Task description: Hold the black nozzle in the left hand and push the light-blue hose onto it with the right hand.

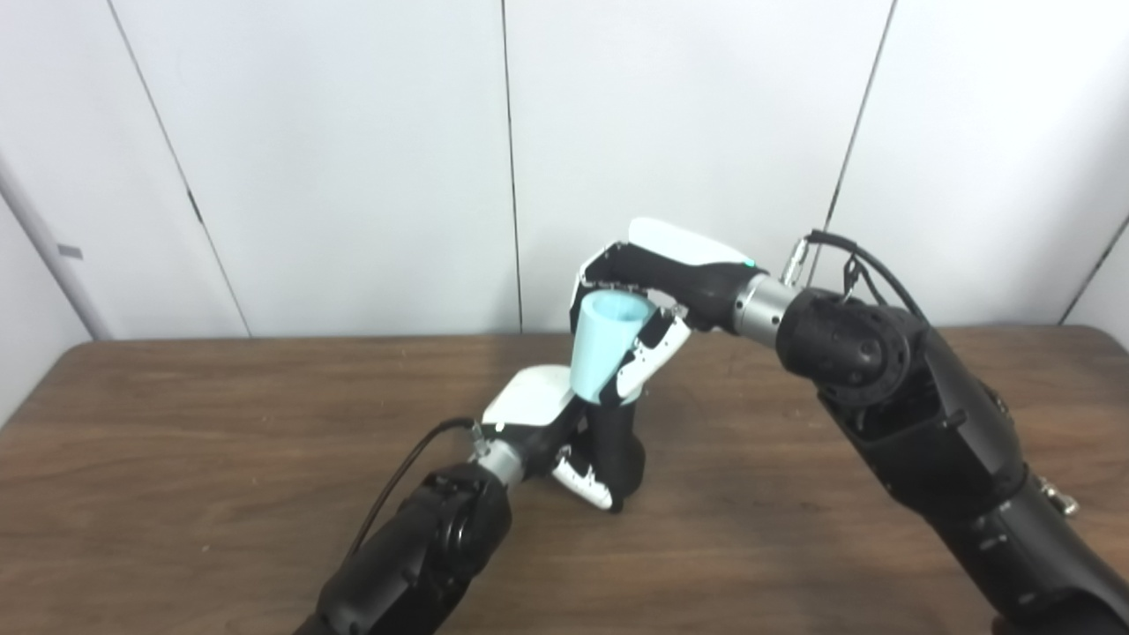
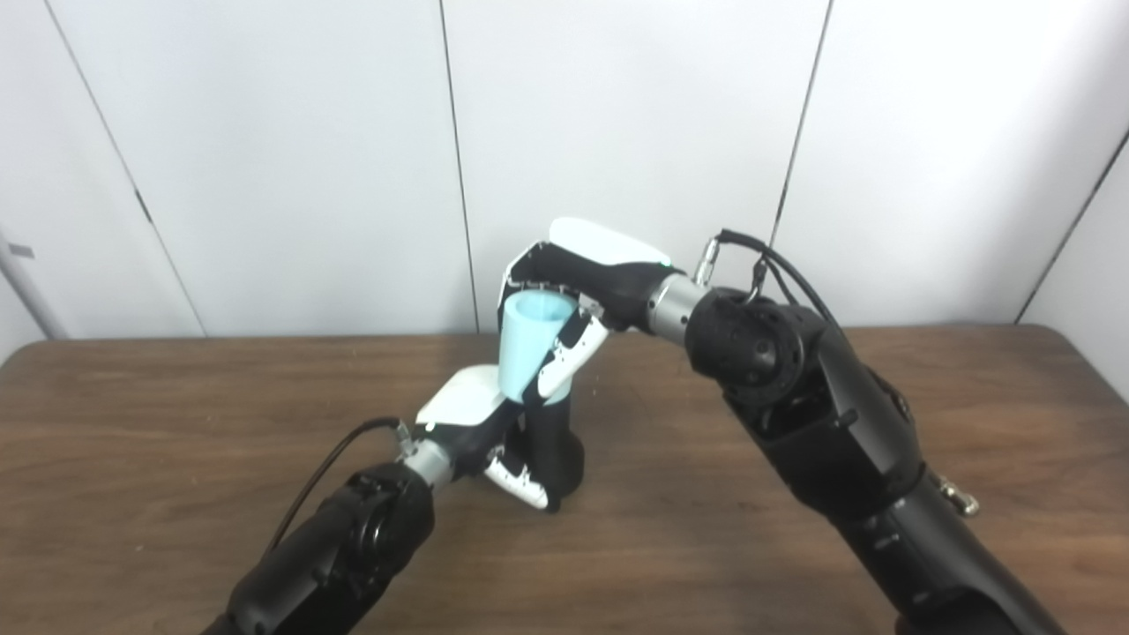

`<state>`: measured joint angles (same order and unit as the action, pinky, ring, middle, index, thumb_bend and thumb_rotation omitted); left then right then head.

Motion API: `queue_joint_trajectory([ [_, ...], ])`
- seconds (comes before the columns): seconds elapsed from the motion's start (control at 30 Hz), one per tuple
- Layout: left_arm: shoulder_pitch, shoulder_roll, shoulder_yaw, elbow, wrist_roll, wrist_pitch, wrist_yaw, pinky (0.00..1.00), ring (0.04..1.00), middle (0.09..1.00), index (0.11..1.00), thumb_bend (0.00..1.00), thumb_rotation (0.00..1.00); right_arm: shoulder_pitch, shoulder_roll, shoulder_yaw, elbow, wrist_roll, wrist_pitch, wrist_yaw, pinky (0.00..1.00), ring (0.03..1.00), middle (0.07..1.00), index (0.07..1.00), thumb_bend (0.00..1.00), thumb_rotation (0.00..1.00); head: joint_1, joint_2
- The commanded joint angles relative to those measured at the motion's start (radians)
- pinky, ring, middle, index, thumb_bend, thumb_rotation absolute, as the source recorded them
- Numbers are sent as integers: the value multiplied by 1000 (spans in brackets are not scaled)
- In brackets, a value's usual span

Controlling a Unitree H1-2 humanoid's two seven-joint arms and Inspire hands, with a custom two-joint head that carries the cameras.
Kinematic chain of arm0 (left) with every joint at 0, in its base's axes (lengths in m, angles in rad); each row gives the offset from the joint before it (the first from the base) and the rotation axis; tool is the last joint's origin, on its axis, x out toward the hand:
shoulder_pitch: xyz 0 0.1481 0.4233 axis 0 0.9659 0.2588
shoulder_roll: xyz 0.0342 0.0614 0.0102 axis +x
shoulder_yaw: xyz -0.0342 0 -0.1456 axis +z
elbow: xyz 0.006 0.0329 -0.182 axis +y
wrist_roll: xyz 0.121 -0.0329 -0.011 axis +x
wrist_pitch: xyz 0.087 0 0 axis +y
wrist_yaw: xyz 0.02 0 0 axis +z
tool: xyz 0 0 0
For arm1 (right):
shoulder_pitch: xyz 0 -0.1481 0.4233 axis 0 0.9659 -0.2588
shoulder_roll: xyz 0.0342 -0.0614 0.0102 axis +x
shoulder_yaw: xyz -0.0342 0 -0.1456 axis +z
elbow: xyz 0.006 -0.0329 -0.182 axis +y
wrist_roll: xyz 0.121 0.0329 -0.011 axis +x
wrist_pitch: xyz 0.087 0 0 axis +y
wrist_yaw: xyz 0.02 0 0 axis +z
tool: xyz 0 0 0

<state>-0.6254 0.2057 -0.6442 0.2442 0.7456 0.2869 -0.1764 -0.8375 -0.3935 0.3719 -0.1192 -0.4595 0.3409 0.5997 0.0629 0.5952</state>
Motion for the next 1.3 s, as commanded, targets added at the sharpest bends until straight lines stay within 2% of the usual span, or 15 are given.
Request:
queue_joint_trajectory([
  [0.0,84,0,-71,61,36,26,-115,391,441,431,486,528,0,-76,-18,-12,-7,-7,-40,-3,361,445,491,475,520,0,-3,4],
  [0.2,89,8,-72,58,35,23,-113,412,470,453,485,528,0,-98,-27,-28,54,-4,-97,-15,362,445,490,476,520,0,-8,9],
  [0.3,90,11,-75,55,37,24,-115,423,479,462,485,528,0,-101,-29,-34,65,-11,-105,-18,364,445,489,477,520,0,-8,11],
  [0.8,95,21,-76,35,38,31,-119,441,472,448,486,528,0,-82,-15,-41,82,-32,-95,-27,366,453,482,480,520,0,-14,19],
  [1.07,92,12,-76,42,40,31,-113,413,466,450,486,528,0,-1,10,-34,76,-45,-83,-60,361,443,487,482,520,0,-8,23],
  [1.27,92,15,-74,35,39,31,-112,433,473,454,486,528,0,26,39,-26,96,-45,-56,-73,366,426,498,487,519,0,-3,27],
])
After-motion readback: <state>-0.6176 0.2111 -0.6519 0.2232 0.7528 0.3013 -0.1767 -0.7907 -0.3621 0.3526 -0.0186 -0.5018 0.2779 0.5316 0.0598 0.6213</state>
